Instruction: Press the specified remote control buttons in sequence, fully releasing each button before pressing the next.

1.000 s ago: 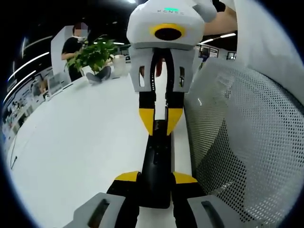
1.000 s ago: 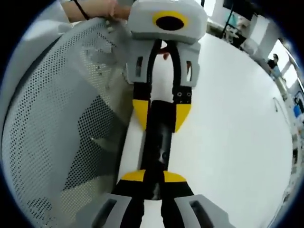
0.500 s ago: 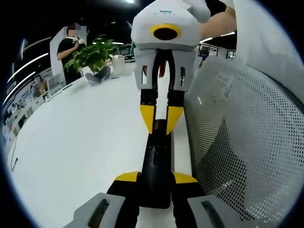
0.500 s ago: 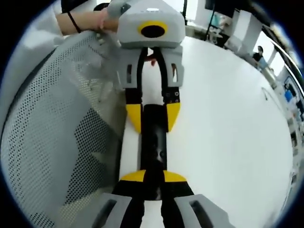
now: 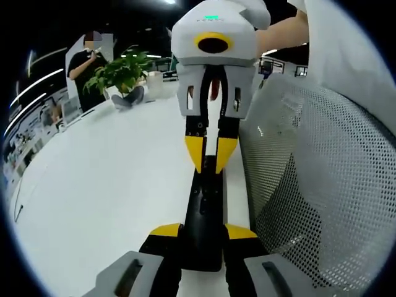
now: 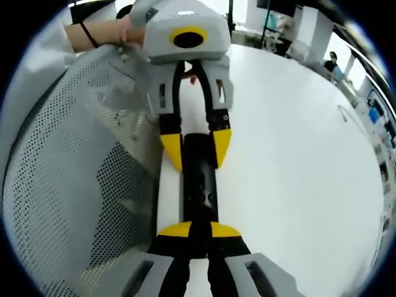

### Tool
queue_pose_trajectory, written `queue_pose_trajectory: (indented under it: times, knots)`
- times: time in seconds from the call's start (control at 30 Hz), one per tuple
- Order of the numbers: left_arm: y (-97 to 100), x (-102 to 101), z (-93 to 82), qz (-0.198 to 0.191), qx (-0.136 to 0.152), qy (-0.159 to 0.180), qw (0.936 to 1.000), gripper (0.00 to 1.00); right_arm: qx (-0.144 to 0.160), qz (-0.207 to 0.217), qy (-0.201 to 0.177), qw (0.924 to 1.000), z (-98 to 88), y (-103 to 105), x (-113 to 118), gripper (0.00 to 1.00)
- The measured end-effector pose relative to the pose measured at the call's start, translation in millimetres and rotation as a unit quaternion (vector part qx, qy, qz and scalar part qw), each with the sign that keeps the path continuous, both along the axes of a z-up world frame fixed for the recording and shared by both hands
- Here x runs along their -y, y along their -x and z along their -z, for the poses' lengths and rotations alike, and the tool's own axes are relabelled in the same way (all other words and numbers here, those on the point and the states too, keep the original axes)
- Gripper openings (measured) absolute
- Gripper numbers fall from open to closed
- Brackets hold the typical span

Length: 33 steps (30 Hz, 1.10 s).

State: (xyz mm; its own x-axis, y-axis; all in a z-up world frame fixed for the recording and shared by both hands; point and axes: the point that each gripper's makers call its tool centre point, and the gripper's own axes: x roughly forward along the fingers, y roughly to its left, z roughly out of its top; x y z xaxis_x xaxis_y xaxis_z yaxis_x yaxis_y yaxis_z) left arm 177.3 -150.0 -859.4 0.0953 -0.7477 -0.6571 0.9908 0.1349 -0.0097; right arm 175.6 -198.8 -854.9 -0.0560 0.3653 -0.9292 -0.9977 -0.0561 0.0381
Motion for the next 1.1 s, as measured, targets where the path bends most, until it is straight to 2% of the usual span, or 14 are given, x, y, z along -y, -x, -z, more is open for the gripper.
queue_pose_trajectory:
  times: [0.17,0.3,0.43,0.53,0.6,0.83,1.1]
  knots:
    - [-0.3,0.0,0.4,-0.001,-0.001,0.0,1.0,0.25,-0.011,0.004,0.031,0.9994,1.7,-1.6,-0.9,0.05]
    - [-0.4,0.0,0.5,-0.001,-0.001,0.0,1.0,0.25,-0.02,0.01,0.039,0.999,1.8,-1.7,0.6,0.05]
    - [-0.5,0.1,0.5,-0.001,0.0,-0.001,1.0,0.25,-0.012,0.02,0.013,0.9996,0.4,-0.9,2.4,0.06]
    - [-0.5,0.2,0.5,-0.002,-0.001,0.0,1.0,0.25,-0.008,0.032,-0.042,0.9986,-1.1,-0.9,1.5,0.06]
    - [-0.5,0.2,0.3,-0.002,0.0,-0.001,1.0,0.25,-0.016,0.053,-0.058,0.9968,-2.1,-1.5,2.2,0.06]
    - [-0.6,0.2,0.3,-0.003,0.0,0.0,1.0,0.25,0.0,0.048,-0.064,0.9968,-2.0,-0.9,1.4,0.04]
    - [-0.7,0.1,0.3,-0.003,0.0,0.0,1.0,0.25,0.03,0.019,-0.045,0.9983,-1.4,-0.3,4.3,0.01]
